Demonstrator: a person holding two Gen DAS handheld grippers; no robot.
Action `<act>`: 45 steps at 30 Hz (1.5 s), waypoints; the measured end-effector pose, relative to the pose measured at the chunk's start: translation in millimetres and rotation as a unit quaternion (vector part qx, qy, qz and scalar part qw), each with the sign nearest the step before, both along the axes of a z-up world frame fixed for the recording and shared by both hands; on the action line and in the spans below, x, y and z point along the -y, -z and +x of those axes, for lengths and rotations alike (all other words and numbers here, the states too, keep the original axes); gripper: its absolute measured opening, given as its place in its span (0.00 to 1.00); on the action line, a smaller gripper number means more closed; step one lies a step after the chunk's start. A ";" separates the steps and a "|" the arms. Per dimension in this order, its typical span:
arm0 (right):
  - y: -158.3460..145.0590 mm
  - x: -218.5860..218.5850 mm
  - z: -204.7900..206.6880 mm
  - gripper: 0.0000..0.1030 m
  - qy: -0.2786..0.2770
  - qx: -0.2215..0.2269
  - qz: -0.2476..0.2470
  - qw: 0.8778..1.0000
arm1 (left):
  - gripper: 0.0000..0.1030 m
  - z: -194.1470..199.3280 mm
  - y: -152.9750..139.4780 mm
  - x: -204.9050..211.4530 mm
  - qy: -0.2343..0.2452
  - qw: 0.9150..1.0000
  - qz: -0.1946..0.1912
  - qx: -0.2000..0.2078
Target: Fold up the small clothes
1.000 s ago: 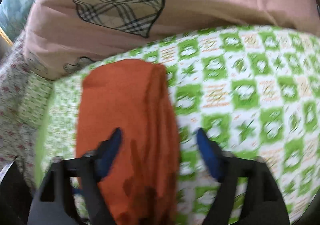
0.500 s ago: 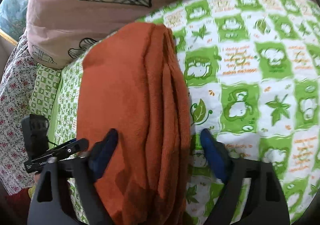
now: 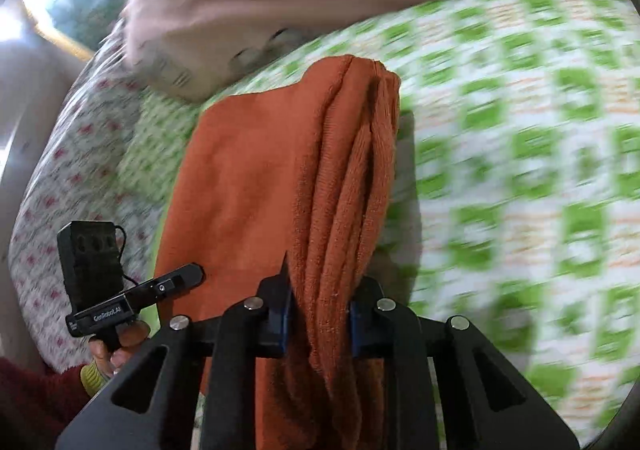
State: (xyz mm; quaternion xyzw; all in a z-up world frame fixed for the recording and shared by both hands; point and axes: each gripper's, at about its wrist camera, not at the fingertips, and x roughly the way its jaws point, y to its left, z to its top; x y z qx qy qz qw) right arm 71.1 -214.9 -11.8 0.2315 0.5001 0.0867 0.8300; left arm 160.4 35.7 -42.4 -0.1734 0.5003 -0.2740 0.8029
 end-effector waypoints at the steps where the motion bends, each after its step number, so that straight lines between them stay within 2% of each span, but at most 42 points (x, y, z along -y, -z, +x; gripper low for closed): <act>1: 8.4 -17.1 2.8 0.22 -0.019 -0.003 0.008 1.000 | 0.23 -7.4 -0.5 -12.8 -0.007 1.000 0.009 0.001; 3: 21.3 -38.8 8.9 0.22 -0.037 -0.012 0.015 0.999 | 0.23 -22.1 3.1 -43.6 -0.023 1.000 0.020 -0.004; 7: 53.3 -72.8 17.5 0.21 -0.059 -0.039 0.022 0.997 | 0.24 -39.0 30.0 -88.5 -0.050 0.998 0.026 -0.029; 10: 68.1 -76.2 15.4 0.22 -0.052 -0.058 0.005 0.997 | 0.34 -38.0 58.1 -104.8 -0.061 0.996 0.012 -0.069; 11: 71.4 -74.3 15.1 0.25 -0.047 -0.065 0.003 0.997 | 0.39 -36.1 63.8 -111.6 -0.065 0.995 0.000 -0.080; 12: 71.2 -71.2 14.7 0.31 -0.043 -0.070 0.002 0.997 | 0.41 -31.9 66.0 -117.9 -0.068 0.994 -0.013 -0.087; 13: 69.2 -68.9 13.9 0.33 -0.039 -0.074 -0.004 0.996 | 0.42 -27.2 64.7 -123.5 -0.071 0.994 -0.021 -0.085; 17: 53.3 -65.6 4.0 0.37 -0.046 -0.075 -0.051 0.995 | 0.54 4.4 55.7 -140.6 -0.082 0.995 -0.021 -0.061; 19: 46.1 -66.4 1.1 0.39 -0.038 -0.071 -0.058 0.995 | 0.54 31.1 53.9 -148.4 -0.091 0.994 -0.029 -0.055; 22: 38.4 -62.7 -7.3 0.39 -0.016 -0.064 -0.054 0.996 | 0.51 69.1 50.8 -155.0 -0.102 0.993 -0.036 -0.044; 24: 34.8 -63.0 -12.5 0.39 -0.006 -0.060 -0.052 0.997 | 0.30 97.7 51.1 -151.9 -0.099 0.994 -0.035 -0.041; 27: 28.2 -68.0 -16.3 0.39 0.010 -0.052 -0.053 0.997 | 0.14 130.6 49.6 -136.1 -0.092 0.995 -0.012 -0.028; 29: 22.4 -69.3 -18.7 0.39 0.017 -0.044 -0.056 0.997 | 0.09 141.6 42.7 -133.3 -0.085 0.996 0.011 -0.004; 33: 10.6 -66.0 -25.5 0.39 0.031 -0.029 -0.061 0.997 | 0.11 152.6 34.1 -129.1 -0.083 0.996 0.039 0.015; 36: 7.0 -69.7 -27.0 0.39 0.042 -0.027 -0.065 0.997 | 0.23 143.4 29.3 -132.8 -0.090 0.995 0.052 0.007; 38: 6.7 -70.7 -29.3 0.39 0.042 -0.025 -0.062 0.997 | 0.29 122.6 21.4 -138.2 -0.094 0.994 0.053 0.012; 41: 8.0 -74.5 -26.2 0.39 0.028 -0.023 -0.065 0.997 | 0.39 80.4 12.1 -144.9 -0.102 0.993 0.062 0.013; 45: 12.7 -83.0 -14.8 0.39 0.006 -0.021 -0.077 0.997 | 0.47 20.2 14.0 -144.2 -0.108 0.992 0.059 -0.007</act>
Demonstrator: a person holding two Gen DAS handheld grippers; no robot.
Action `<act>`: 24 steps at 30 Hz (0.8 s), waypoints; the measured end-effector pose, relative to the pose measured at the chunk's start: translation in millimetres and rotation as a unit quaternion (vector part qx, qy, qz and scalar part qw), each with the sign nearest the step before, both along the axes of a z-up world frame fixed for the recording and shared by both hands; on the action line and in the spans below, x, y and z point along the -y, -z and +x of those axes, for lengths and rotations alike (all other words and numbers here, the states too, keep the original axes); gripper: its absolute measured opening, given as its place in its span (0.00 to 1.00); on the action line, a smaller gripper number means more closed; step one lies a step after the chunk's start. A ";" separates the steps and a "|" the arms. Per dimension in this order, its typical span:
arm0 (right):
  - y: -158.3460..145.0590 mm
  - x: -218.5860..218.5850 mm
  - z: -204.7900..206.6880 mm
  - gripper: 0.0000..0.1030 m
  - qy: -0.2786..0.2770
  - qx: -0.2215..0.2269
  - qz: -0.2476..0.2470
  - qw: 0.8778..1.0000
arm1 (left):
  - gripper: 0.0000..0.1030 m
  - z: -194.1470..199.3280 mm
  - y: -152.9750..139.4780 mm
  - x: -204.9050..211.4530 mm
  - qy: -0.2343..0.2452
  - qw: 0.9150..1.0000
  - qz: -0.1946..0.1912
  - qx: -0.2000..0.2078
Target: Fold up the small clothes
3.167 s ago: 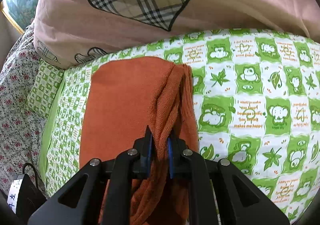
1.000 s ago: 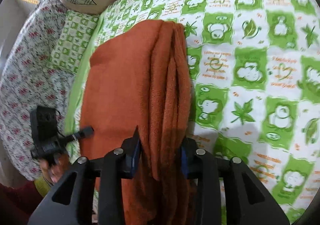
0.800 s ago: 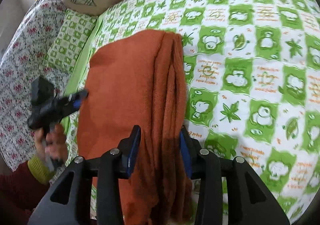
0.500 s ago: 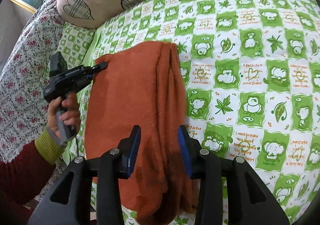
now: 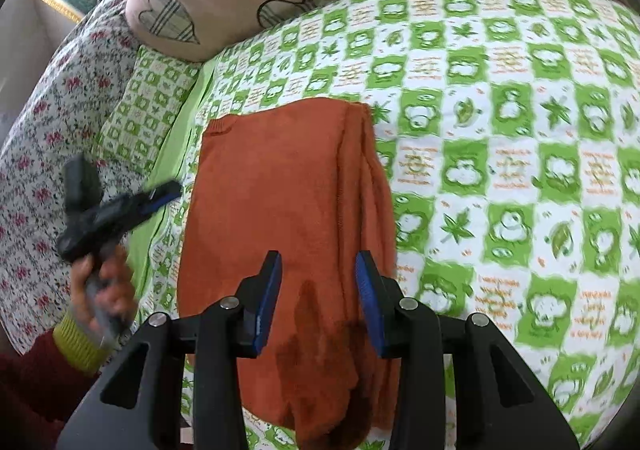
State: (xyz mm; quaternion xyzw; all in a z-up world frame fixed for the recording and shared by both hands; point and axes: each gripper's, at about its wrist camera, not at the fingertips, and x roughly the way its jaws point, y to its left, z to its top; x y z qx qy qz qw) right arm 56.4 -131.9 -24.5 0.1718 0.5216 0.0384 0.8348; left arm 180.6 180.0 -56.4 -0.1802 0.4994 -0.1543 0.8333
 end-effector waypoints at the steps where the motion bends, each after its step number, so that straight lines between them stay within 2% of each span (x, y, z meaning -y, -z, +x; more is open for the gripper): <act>1: 2.4 -1.9 1.6 0.39 -0.002 -0.003 -0.004 1.000 | 0.47 -13.5 3.4 2.9 0.004 1.000 0.000 -0.008; 4: 20.8 -1.4 11.2 0.38 0.005 -0.035 -0.024 0.999 | 0.47 -44.6 18.2 13.5 0.017 0.999 0.013 -0.036; 6: 30.2 0.8 15.4 0.34 0.008 -0.043 -0.012 0.999 | 0.48 -57.9 29.5 17.0 0.014 0.998 0.006 -0.054; 7: 32.9 1.2 17.7 0.27 0.005 -0.043 -0.007 0.999 | 0.48 -61.4 32.6 18.0 0.014 0.998 0.003 -0.059; 8: 32.8 1.3 19.4 0.10 0.003 -0.044 -0.007 0.999 | 0.48 -64.8 34.0 19.6 0.012 0.998 0.003 -0.062; 9: 29.1 1.7 20.8 0.10 0.001 -0.045 -0.006 0.999 | 0.48 -67.1 32.7 21.1 0.012 0.998 0.006 -0.061; 12: -26.1 -8.7 11.4 0.09 -0.017 0.031 0.010 0.999 | 0.50 -74.1 24.6 27.9 0.017 0.998 0.014 -0.051; 13: -45.4 -16.5 7.8 0.09 -0.031 0.051 -0.015 0.998 | 0.50 -76.1 24.7 29.7 0.019 0.999 0.013 -0.049; 14: -49.4 -17.8 7.6 0.09 -0.036 0.052 -0.024 0.998 | 0.50 -77.3 26.2 31.8 0.019 0.998 0.015 -0.051; 16: -36.2 -13.7 11.7 0.09 -0.036 0.029 -0.037 0.998 | 0.50 -77.0 32.5 34.0 0.016 0.997 0.024 -0.065; 20: 26.5 10.5 22.1 0.09 0.003 -0.043 -0.047 0.998 | 0.49 -79.0 40.0 36.4 0.012 0.997 0.026 -0.075; 24: 47.7 11.1 23.4 0.09 0.015 -0.049 -0.049 0.998 | 0.50 -79.3 46.0 41.1 0.012 0.996 0.045 -0.071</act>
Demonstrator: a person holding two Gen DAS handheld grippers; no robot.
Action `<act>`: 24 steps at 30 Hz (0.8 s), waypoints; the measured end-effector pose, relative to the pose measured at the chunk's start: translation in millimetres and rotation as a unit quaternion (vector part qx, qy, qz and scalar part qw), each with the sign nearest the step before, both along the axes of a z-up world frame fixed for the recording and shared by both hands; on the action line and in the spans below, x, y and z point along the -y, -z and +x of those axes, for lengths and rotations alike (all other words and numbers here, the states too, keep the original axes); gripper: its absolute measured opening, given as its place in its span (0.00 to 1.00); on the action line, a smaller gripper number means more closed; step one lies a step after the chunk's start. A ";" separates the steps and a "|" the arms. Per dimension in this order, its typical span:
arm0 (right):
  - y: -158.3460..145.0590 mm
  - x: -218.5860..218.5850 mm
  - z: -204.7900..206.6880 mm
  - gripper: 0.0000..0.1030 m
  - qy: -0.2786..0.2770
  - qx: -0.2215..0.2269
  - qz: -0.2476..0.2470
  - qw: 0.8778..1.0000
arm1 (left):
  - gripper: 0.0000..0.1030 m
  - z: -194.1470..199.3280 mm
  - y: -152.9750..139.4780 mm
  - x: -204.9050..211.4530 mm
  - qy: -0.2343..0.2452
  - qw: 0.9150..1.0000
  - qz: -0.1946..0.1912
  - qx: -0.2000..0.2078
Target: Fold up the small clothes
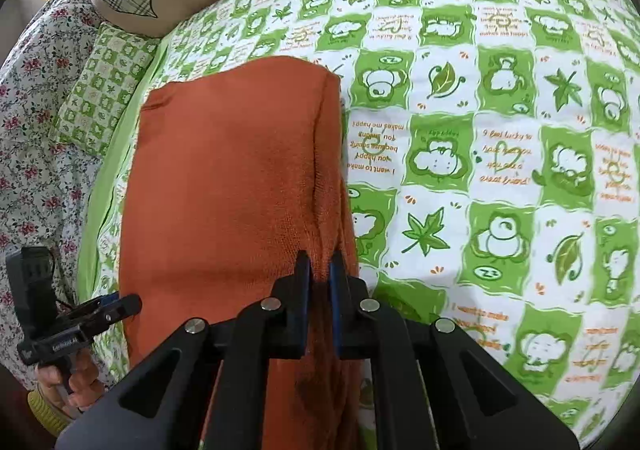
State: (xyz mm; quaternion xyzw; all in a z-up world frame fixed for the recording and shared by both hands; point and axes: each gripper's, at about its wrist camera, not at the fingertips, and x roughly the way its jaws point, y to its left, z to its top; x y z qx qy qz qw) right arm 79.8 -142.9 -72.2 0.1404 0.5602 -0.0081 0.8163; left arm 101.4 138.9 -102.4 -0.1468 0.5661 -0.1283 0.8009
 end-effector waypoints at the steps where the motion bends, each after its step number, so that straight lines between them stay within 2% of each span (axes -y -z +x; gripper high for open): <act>1: 1.3 -1.9 1.4 0.09 0.000 -0.001 -0.004 1.000 | 0.50 0.5 3.0 -0.6 -0.005 1.000 -0.004 -0.004; 3: 1.1 -4.2 2.9 0.10 -0.001 -0.003 -0.008 1.000 | 0.51 1.3 5.8 -2.3 -0.019 0.999 -0.022 -0.015; 4: -2.0 -4.2 2.4 0.10 0.000 -0.005 -0.009 1.000 | 0.50 1.8 4.7 -2.0 -0.019 0.999 -0.022 -0.017; 7: -17.1 -2.2 -1.4 0.20 0.006 -0.002 -0.008 1.000 | 0.50 1.5 0.6 -1.7 -0.006 1.000 -0.011 -0.016; 10: -37.4 0.2 -19.6 0.22 0.006 0.014 0.003 1.000 | 0.49 2.4 -4.8 -3.4 -0.001 1.000 -0.014 -0.019; 15: -54.4 -5.7 -71.6 0.41 -0.016 0.017 0.030 0.999 | 0.48 -21.6 -16.9 -2.9 0.023 1.000 0.002 -0.008; 20: -37.7 -8.2 -111.0 0.41 -0.025 -0.013 0.031 0.999 | 0.49 -61.8 -15.5 -1.9 0.055 0.998 0.016 -0.007; 23: -24.9 -7.4 -114.1 0.41 -0.016 -0.014 0.050 0.999 | 0.49 -72.8 -4.4 -3.3 0.047 0.999 0.019 -0.019; 24: -22.7 -8.8 -113.5 0.37 -0.019 -0.009 0.060 0.998 | 0.49 -73.6 -2.6 -4.3 0.039 0.999 0.013 -0.020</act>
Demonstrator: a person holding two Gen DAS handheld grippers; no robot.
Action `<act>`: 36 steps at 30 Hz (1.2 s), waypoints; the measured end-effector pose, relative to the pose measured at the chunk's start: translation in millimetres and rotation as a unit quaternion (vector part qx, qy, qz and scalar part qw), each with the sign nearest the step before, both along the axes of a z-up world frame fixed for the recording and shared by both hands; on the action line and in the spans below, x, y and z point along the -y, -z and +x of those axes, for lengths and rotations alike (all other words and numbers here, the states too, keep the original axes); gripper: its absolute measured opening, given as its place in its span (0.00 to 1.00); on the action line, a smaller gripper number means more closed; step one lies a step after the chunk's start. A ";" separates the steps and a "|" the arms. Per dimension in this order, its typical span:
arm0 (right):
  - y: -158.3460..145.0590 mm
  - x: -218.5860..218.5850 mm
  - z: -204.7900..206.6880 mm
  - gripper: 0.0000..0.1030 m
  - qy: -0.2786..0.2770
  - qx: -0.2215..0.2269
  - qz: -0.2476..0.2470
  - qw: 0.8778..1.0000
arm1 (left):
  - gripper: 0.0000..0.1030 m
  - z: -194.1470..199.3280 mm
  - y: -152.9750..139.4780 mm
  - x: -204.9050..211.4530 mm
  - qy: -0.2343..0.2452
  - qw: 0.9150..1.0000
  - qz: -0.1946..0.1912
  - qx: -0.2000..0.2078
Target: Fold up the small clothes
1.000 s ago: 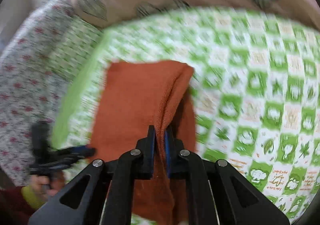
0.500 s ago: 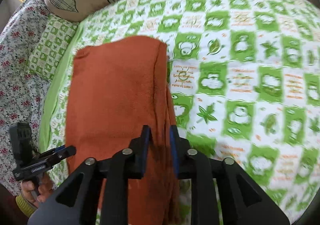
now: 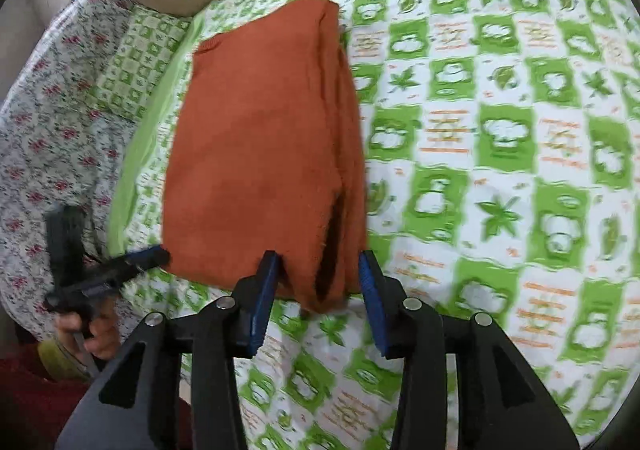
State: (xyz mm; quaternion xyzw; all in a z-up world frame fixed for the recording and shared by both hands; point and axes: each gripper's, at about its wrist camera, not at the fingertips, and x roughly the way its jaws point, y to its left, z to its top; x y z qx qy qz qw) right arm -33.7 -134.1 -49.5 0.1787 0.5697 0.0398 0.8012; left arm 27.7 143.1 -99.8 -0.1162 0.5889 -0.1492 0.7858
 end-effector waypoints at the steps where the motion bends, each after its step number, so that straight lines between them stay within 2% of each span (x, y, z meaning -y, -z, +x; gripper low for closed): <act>1: 1.7 -2.8 3.1 0.28 -0.007 0.005 0.010 1.000 | 0.48 -0.4 1.3 -0.7 -0.010 1.000 -0.007 0.001; 2: 1.7 -6.2 7.1 0.05 -0.013 0.003 0.013 1.000 | 0.48 0.7 3.0 -1.1 -0.018 1.000 -0.011 -0.001; 4: -8.9 -13.1 12.6 0.05 -0.028 0.012 0.004 1.000 | 0.44 3.8 5.8 -0.9 -0.031 0.999 -0.010 -0.010; 6: -36.8 -20.0 11.2 0.05 -0.047 0.056 -0.002 0.997 | 0.37 6.1 7.6 2.6 -0.029 0.999 -0.007 -0.013; 8: -43.5 -25.9 10.9 0.05 -0.064 0.057 -0.043 0.995 | 0.35 6.0 5.4 8.3 -0.024 1.000 -0.004 -0.009; 11: -17.9 -26.5 8.2 0.04 -0.081 0.012 -0.113 0.990 | 0.33 6.8 8.4 19.7 -0.019 1.000 0.011 -0.012; 14: 11.0 -18.9 2.5 0.04 -0.075 -0.022 -0.139 0.987 | 0.33 7.8 12.4 20.1 -0.022 1.000 0.009 -0.014; 19: 19.8 -15.0 3.3 0.06 -0.046 -0.023 -0.142 0.989 | 0.34 7.1 15.2 14.2 -0.018 1.000 0.003 -0.012; 21: 18.4 -17.6 5.8 0.14 -0.043 -0.028 -0.139 0.989 | 0.34 5.5 12.8 10.7 -0.013 1.000 0.004 -0.013; 24: 6.0 -8.1 1.4 0.18 -0.020 -0.032 -0.115 0.993 | 0.33 0.4 2.2 0.9 0.001 1.000 0.010 -0.004; 30: -30.0 2.3 -0.2 0.18 0.013 0.027 -0.073 0.997 | 0.33 7.0 -29.4 -13.8 0.000 0.999 -0.020 0.033; 34: -41.3 -10.5 29.5 0.18 0.006 0.056 -0.063 0.996 | 0.33 30.9 -50.2 -10.7 0.006 0.996 -0.059 0.064; 36: -39.9 -19.6 44.2 0.18 -0.003 0.060 -0.072 0.996 | 0.33 49.2 -56.8 -3.2 0.013 0.996 -0.047 0.080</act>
